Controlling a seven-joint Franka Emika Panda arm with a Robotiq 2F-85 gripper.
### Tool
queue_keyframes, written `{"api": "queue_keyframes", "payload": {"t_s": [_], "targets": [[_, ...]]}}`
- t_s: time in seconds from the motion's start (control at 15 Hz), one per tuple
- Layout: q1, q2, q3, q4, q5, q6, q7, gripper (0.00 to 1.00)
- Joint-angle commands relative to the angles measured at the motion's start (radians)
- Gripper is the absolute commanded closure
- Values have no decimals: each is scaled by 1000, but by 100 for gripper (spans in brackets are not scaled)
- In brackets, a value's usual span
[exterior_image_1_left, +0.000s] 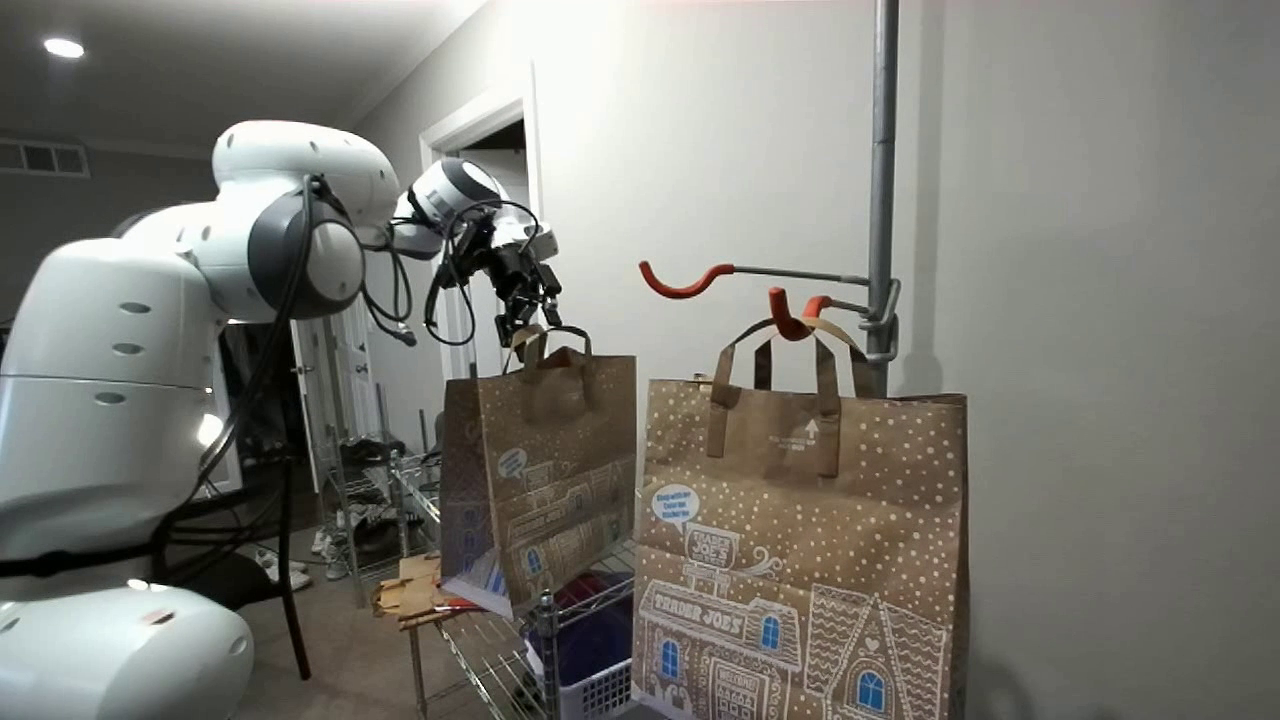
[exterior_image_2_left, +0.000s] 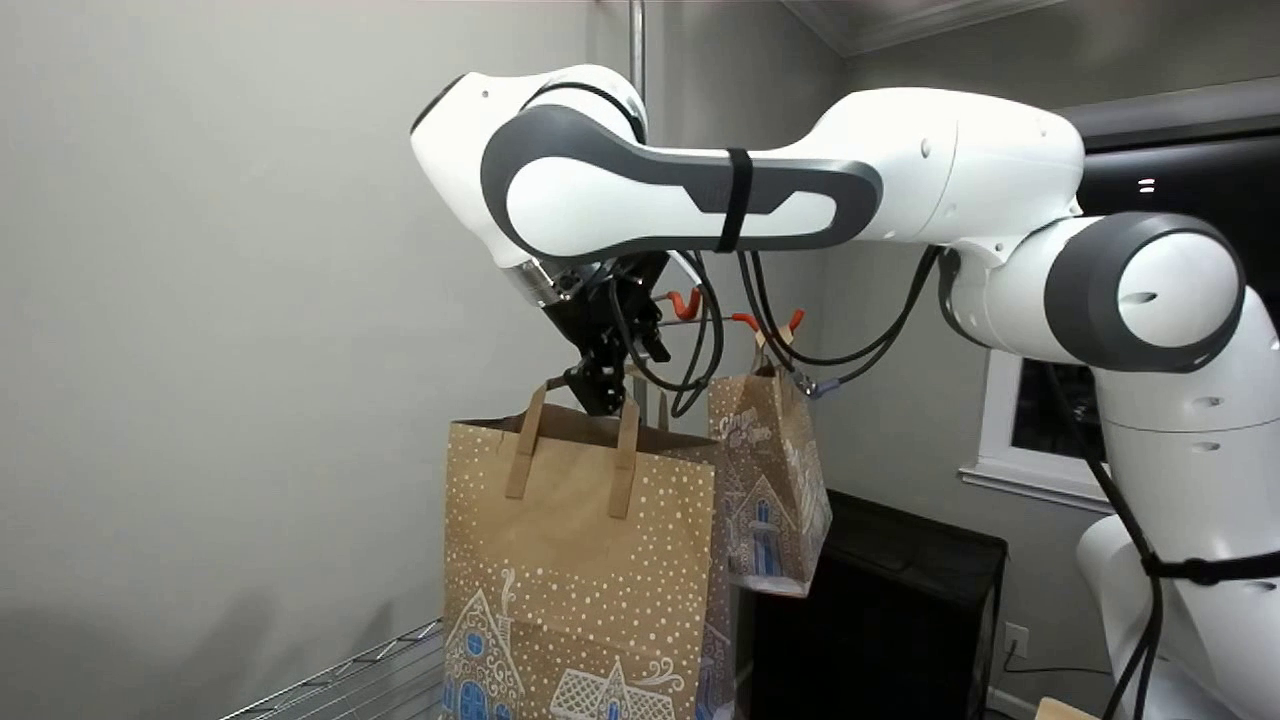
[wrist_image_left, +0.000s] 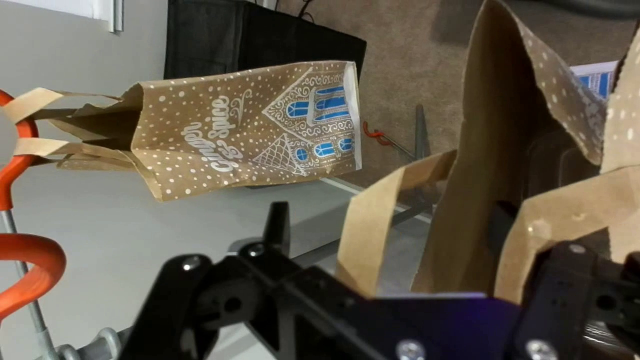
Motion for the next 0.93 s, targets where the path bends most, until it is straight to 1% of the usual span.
{"api": "queue_keyframes", "payload": {"t_s": [0.0,0.2,0.6,0.87], "targets": [[5,3,-1,5,-37,-24,-40,0],[-17,-15,-1,-19,15,54,4,0],[-38,-32,-8,-48,74,156,46,0],[-70,-43,-11,-59,203,249,151,0]]}}
